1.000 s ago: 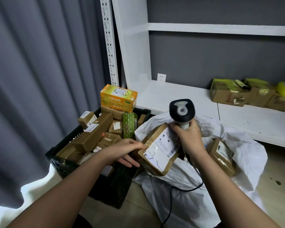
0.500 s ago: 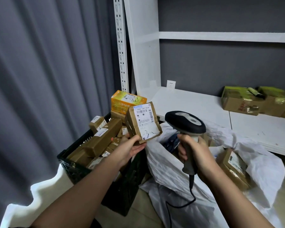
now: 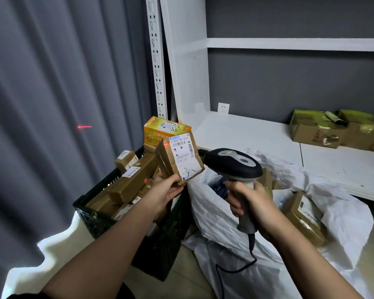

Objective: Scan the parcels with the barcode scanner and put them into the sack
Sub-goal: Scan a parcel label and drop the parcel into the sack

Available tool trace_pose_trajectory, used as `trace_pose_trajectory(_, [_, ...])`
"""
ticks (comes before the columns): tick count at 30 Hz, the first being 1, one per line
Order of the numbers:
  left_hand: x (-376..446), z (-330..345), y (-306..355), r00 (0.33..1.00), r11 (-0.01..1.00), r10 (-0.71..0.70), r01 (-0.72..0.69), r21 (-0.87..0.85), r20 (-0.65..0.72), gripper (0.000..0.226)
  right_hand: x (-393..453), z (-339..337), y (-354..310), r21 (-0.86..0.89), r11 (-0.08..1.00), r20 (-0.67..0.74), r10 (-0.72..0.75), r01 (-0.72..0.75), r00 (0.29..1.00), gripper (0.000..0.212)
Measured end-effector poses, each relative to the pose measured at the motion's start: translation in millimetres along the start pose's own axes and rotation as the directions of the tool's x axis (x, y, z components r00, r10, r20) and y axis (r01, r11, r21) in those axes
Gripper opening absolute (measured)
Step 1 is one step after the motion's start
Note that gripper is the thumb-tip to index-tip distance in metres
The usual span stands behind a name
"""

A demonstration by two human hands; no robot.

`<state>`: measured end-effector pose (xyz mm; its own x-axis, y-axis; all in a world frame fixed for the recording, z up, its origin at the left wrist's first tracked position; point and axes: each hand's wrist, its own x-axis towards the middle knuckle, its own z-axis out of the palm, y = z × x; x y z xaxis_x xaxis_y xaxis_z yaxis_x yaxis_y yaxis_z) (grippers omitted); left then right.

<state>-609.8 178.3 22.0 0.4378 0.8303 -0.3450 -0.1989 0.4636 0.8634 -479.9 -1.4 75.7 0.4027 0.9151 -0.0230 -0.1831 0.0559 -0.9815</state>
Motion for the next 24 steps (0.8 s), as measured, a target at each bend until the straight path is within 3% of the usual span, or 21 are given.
trace_pose_trajectory(5, [-2.4, -1.3, 1.4, 1.0, 1.0, 0.005, -0.005, 0.0, 0.014, 0.027, -2.4, -2.3, -2.8, 0.0, 1.0, 0.001, -0.005, 0.005, 1.0, 0.027])
trace_pose_trajectory(11, [-3.0, -0.4, 1.9, 1.0, 1.0, 0.001, -0.001, -0.002, 0.012, 0.031, -3.3, -2.6, -4.0, -0.013, 1.0, 0.008, -0.01, 0.01, 1.0, 0.046])
trace_pose_trajectory(15, [-7.9, 3.4, 3.8, 1.0, 0.999, 0.001, -0.002, 0.045, 0.018, 0.031, -4.2, -4.7, -5.6, -0.025, 0.999, -0.031, -0.024, 0.024, 0.999, 0.036])
trace_pose_trajectory(19, [-16.3, 16.3, 4.6, 0.998, 0.981, 0.041, -0.048, 0.19, 0.042, 0.033, -6.2, -26.0, -18.7, 0.022, 0.997, -0.172, -0.07, 0.075, 0.983, 0.022])
trace_pose_trajectory(24, [-21.0, 55.2, -10.0, 0.985, 0.845, 0.146, -0.174, 0.505, 0.095, 0.068, -14.9, -83.9, -36.5, 0.047, 0.994, -0.437, -0.066, 0.096, 0.897, 0.017])
